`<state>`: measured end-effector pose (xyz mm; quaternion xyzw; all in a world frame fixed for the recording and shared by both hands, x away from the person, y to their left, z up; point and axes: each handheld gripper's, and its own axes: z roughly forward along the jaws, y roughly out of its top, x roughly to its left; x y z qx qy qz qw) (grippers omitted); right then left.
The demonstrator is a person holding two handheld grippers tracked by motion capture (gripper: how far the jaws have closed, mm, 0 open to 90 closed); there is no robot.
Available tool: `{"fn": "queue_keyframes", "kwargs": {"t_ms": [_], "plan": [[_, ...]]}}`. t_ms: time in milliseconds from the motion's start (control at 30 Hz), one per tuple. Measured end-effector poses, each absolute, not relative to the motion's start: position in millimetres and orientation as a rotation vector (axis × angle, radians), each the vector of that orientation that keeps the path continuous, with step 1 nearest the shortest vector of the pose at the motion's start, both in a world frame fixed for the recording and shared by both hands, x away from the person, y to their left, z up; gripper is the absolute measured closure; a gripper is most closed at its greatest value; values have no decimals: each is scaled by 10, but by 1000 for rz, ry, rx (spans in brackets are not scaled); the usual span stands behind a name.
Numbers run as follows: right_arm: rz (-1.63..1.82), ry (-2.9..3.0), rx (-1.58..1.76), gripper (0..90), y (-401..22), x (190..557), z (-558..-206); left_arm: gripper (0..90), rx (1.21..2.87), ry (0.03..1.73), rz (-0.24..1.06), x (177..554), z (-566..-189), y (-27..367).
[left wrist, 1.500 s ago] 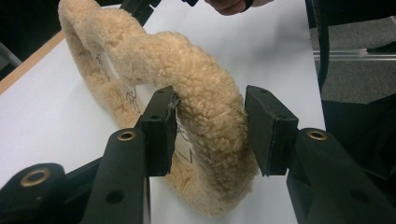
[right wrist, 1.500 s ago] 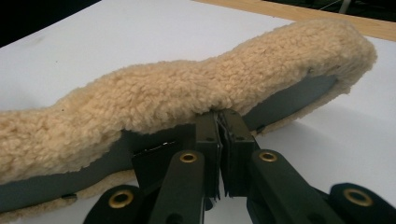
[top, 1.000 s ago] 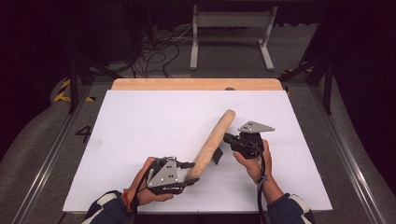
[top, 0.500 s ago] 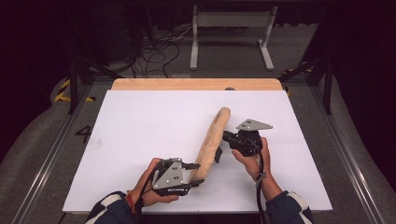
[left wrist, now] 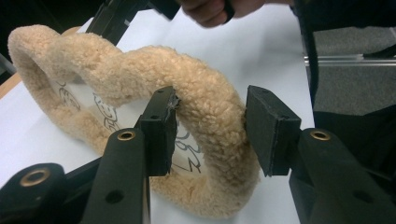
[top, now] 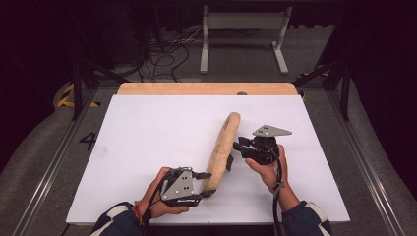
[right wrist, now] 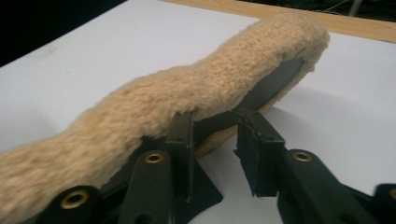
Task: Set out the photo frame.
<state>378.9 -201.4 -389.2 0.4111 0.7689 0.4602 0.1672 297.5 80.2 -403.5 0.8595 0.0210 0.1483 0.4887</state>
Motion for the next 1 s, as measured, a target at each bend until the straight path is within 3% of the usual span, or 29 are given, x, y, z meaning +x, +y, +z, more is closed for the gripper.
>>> {"fn": "queue_keyframes", "kwargs": {"t_ms": [200,300,467,633,1000], "plan": [[1369,2175,1236,399,-2025,3655,-3732,550,2111,37,339,2949,-4043,890],[1367,2178,1250,323,-1928,3619,-3675,555,2115,45,330,2904,-4064,946],[1349,2211,1273,350,-1747,3629,-3633,614,2142,19,326,2853,-4145,921],[1343,2216,1407,314,-1701,3684,-3722,656,2117,31,310,2850,-4165,885],[1228,2293,1646,253,-1524,3969,-3803,656,2109,32,303,2842,-4174,847]]}}
